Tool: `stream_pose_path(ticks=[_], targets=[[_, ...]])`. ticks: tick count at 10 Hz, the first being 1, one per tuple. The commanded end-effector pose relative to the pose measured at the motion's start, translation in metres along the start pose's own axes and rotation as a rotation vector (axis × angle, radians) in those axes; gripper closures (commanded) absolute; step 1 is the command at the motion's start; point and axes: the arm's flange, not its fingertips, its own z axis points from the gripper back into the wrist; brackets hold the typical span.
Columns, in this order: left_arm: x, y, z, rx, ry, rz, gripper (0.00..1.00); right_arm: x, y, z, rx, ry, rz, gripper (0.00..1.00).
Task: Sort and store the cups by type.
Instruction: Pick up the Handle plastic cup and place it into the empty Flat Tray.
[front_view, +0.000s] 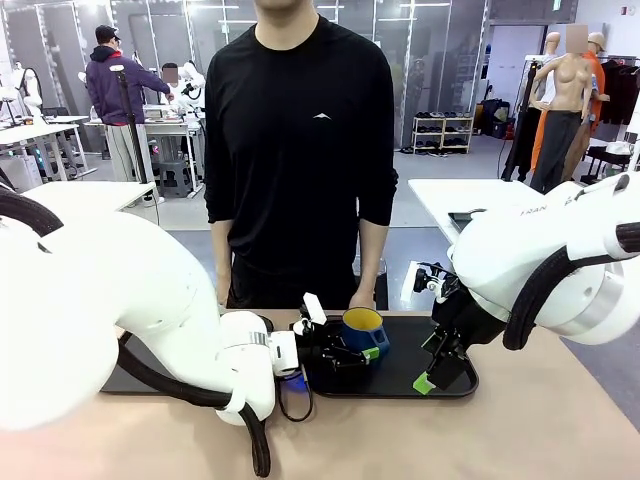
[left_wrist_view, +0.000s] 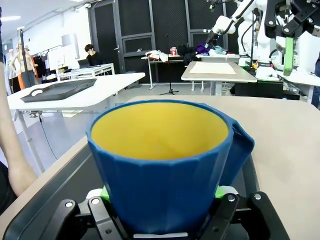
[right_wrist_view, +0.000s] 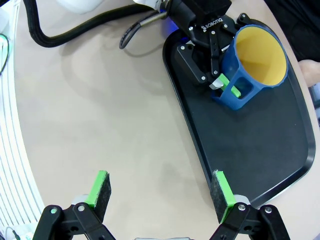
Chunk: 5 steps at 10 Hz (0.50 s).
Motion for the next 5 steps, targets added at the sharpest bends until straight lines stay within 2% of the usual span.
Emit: stream_pose_path(ticks=[1,5], targets=[[-0.0288,-0.0139,-0.0028,0.030,0.022,-0.012,0.28,0.0004,0.0020,-0.0021,-0.016,0.010,-0.018,0.00],[-0.0298,-0.0141,0.0025,0.020,0.019,0.003,0.28,0.0004,0.0020,-0.0021,-0.016,0.010,-0.018,0.00]])
